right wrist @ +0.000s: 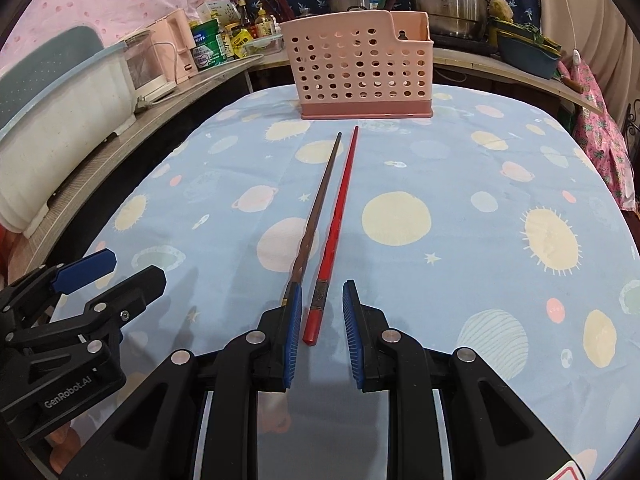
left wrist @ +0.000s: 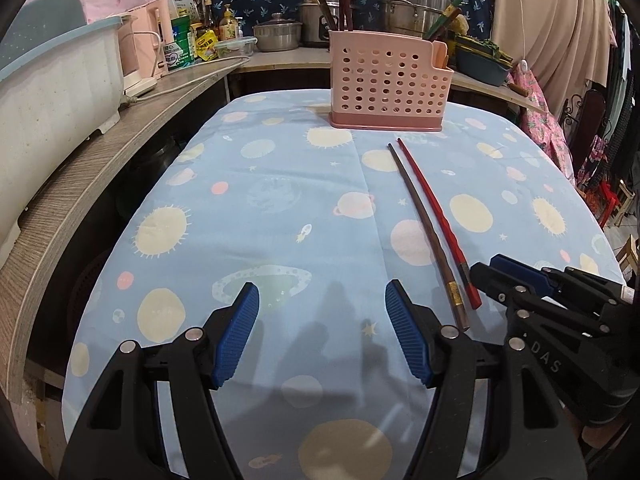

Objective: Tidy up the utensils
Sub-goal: 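Grasp the red chopstick with the right tool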

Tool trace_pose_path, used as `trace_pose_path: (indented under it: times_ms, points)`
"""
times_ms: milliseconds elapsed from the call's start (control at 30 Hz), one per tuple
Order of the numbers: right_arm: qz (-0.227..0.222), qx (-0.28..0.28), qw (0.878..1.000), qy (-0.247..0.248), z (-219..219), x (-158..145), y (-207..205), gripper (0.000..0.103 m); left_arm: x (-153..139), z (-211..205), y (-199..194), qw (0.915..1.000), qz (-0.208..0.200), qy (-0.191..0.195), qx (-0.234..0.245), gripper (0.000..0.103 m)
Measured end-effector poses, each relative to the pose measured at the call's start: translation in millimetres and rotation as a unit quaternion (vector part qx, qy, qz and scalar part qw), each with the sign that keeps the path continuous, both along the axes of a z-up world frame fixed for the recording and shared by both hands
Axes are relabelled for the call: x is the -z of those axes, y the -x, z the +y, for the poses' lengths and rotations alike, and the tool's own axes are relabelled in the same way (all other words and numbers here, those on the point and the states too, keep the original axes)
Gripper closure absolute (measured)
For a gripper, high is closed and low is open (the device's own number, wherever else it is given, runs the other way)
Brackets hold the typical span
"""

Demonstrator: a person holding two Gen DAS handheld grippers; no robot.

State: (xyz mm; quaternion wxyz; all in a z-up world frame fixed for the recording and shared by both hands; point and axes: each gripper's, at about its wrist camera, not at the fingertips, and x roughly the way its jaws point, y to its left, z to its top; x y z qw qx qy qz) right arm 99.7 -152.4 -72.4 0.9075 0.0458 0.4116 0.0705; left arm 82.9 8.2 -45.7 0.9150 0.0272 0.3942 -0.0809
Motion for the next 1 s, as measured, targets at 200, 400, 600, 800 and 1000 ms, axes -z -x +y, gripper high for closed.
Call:
trace_pose_path:
  times_ms: [200, 400, 600, 800, 1000]
  points:
    - [0.007, -0.002, 1.0, 0.003, 2.4, 5.5, -4.3, 0.082, 0.1, 1.6, -0.9, 1.0, 0.001, 0.001, -0.002, 0.041]
    - [0.012, 0.0, 1.0, 0.007, 5.1, 10.5, -6.9, 0.083, 1.7, 5.0, -0.8, 1.0, 0.003, 0.004, -0.004, 0.041]
    - [0.019, 0.008, 1.0, 0.003, -0.5, 14.1, -6.3, 0.095, 2.8, 6.4, -1.0, 1.0, 0.004, 0.004, -0.006, 0.041]
    - [0.019, 0.02, 1.0, 0.005, -10.7, 14.3, 2.4, 0.096, 4.6, 1.4, -0.8, 1.0, 0.006, 0.001, 0.002, 0.041]
    - [0.019, 0.043, 0.999, 0.018, -30.3, 13.1, 26.1, 0.096, 6.4, -12.6, 1.2, 0.9999, 0.008, 0.002, 0.015, 0.041]
